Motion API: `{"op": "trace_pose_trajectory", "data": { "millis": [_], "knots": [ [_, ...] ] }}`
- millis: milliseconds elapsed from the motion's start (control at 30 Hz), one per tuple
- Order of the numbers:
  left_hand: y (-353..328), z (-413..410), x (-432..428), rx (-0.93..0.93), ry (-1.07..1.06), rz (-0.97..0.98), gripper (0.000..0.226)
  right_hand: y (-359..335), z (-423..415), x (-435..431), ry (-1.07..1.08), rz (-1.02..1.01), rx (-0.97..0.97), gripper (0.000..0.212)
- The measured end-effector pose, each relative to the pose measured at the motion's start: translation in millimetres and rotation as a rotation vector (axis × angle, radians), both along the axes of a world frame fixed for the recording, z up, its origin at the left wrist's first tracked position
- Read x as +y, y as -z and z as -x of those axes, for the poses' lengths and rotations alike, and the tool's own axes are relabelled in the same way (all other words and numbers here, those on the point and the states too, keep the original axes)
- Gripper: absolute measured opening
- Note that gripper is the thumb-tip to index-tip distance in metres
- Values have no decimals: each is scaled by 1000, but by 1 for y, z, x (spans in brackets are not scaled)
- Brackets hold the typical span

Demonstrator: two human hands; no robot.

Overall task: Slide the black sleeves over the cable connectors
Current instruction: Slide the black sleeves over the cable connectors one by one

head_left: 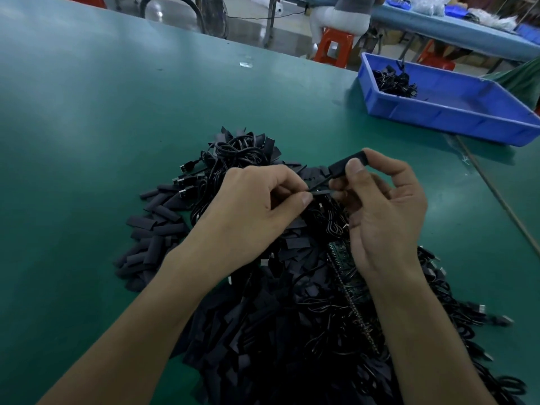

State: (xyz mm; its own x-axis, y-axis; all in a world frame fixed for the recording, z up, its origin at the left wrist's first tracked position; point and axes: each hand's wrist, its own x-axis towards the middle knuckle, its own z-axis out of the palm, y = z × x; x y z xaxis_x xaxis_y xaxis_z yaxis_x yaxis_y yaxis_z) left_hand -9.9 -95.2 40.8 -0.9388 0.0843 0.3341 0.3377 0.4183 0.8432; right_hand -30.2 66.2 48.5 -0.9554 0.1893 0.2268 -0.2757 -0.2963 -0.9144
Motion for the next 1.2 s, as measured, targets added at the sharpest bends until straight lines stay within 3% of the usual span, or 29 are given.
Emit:
{"op": "trace_pose_trajectory", "data": {
  "millis": [267, 367, 433, 533, 600, 667, 733, 833, 967, 1067, 1133, 1200],
  "knots": [
    [-6, 2, -3, 54, -72, -224, 20, -3, 0, -4, -33, -187, 98, 14],
    [-9, 5, -6, 83, -105, -268, 17, -5, 0, 2, -79, -241, 7, 23],
    [-13, 11, -8, 117, -182, -357, 14, -6, -1, 11, -123, -455, -108, 41],
    [-18, 28, -14, 169, -306, -428, 12, -10, -7, 27, -314, -1019, -214, 38],
    [-20, 41, -16, 167, -371, -399, 13, -15, -12, 36, -490, -1327, -285, 67],
    [-18, 54, -19, 155, -456, -335, 16, -18, -18, 42, -607, -1454, -338, 90],
    [-16, 67, -24, 136, -530, -259, 15, -18, -21, 45, -618, -1487, -366, 90],
    [-14, 82, -26, 52, -606, -59, 5, -9, -17, 49, -509, -1489, -392, 62],
    [-12, 87, -25, -110, -655, 162, 4, 2, -7, 50, -253, -1329, -314, 29],
    [-17, 87, -29, -209, -560, 228, 13, 7, 0, 51, -263, -1145, -267, 29],
    [-20, 82, -29, -145, -543, 307, 19, 10, 4, 51, -330, -1017, -267, 32],
    [-22, 74, -24, 62, -580, 385, 20, 14, 6, 52, -379, -934, -267, 28]
  ]
}}
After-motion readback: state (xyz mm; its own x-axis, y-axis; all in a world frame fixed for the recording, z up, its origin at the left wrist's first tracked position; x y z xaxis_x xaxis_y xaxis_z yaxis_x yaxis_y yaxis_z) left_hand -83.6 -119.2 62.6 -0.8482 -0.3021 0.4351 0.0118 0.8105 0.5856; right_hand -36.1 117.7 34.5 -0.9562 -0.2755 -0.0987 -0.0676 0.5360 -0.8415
